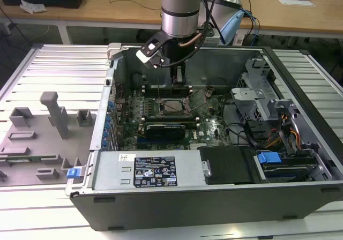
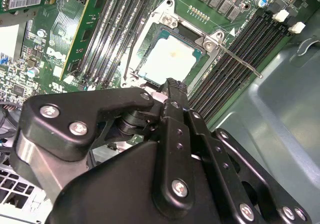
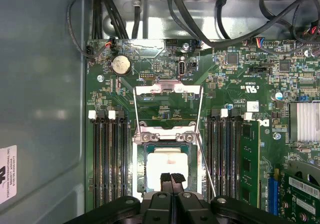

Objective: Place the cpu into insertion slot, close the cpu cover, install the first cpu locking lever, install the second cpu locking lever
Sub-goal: 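Close the cpu cover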

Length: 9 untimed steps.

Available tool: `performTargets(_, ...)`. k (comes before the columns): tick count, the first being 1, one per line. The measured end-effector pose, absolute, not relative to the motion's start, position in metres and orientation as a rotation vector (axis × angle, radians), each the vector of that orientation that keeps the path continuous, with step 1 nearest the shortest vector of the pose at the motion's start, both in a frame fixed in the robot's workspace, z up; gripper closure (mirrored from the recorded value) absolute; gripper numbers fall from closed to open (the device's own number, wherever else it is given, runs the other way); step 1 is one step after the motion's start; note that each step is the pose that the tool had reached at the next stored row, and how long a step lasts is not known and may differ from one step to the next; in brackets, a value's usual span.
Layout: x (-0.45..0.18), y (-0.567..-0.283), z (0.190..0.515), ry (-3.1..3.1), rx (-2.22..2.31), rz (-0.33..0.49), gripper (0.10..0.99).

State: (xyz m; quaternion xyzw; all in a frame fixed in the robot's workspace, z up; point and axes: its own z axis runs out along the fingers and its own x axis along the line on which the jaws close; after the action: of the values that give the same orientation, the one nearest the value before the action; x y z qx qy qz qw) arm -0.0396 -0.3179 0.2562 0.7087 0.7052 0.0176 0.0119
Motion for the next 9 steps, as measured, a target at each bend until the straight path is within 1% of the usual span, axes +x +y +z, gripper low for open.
performTargets(4,-0.04,-0.318,0.256,2.199,2.21,0.055,0.98)
performTargets(9,-0.04,-0.318,0.266,2.199,2.21,0.055,0.98)
